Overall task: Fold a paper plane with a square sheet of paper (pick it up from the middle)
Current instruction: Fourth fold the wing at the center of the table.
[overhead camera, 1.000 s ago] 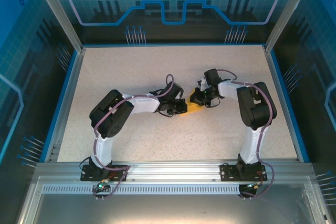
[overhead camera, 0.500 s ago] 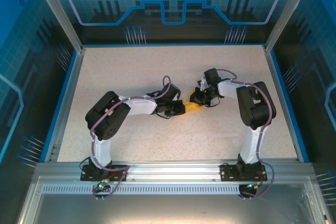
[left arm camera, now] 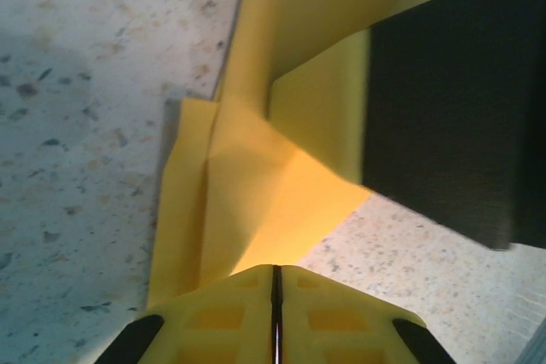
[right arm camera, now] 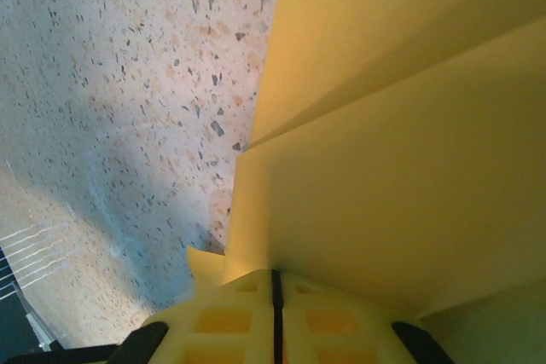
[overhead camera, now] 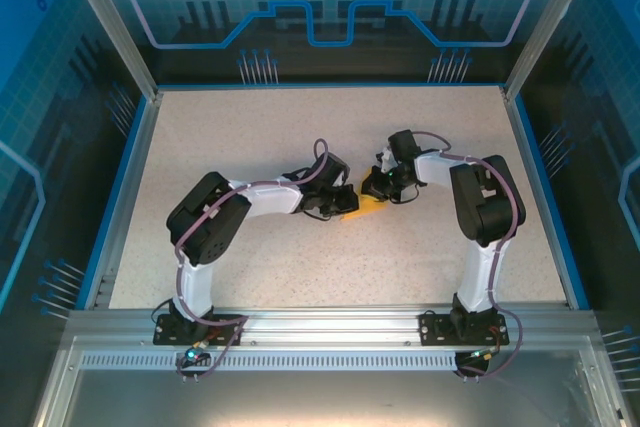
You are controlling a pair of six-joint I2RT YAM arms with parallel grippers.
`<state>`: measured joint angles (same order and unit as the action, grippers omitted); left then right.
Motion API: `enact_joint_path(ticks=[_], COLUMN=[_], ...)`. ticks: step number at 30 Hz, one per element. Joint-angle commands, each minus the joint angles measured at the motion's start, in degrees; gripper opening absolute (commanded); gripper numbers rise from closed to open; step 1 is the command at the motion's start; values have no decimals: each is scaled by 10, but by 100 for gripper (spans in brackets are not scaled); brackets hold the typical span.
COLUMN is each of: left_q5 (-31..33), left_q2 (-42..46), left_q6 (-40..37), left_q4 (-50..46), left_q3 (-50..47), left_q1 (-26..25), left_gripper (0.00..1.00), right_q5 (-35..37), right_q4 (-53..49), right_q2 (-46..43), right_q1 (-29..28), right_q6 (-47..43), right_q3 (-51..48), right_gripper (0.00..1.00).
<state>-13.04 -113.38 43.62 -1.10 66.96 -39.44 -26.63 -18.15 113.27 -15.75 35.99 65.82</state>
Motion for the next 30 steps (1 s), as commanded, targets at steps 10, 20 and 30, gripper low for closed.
enact_joint_path(ticks=[10, 20, 30], left_q5=[64, 66, 57], left_q2=[-5, -4, -9], left_q6=[-4, 9, 16], left_q4=[-49, -31, -18], left_q3=[-30, -74, -83], left_q1=[0, -1, 1], left_gripper=[8, 0, 0], right_q5=[74, 26, 15], right_q4=[-32, 11, 26], right_q2=[37, -20, -83], right_q1=[9, 8, -35], right_q6=[11, -1, 4], right_q3=[-5, -4, -45], right_gripper=[9, 16, 8])
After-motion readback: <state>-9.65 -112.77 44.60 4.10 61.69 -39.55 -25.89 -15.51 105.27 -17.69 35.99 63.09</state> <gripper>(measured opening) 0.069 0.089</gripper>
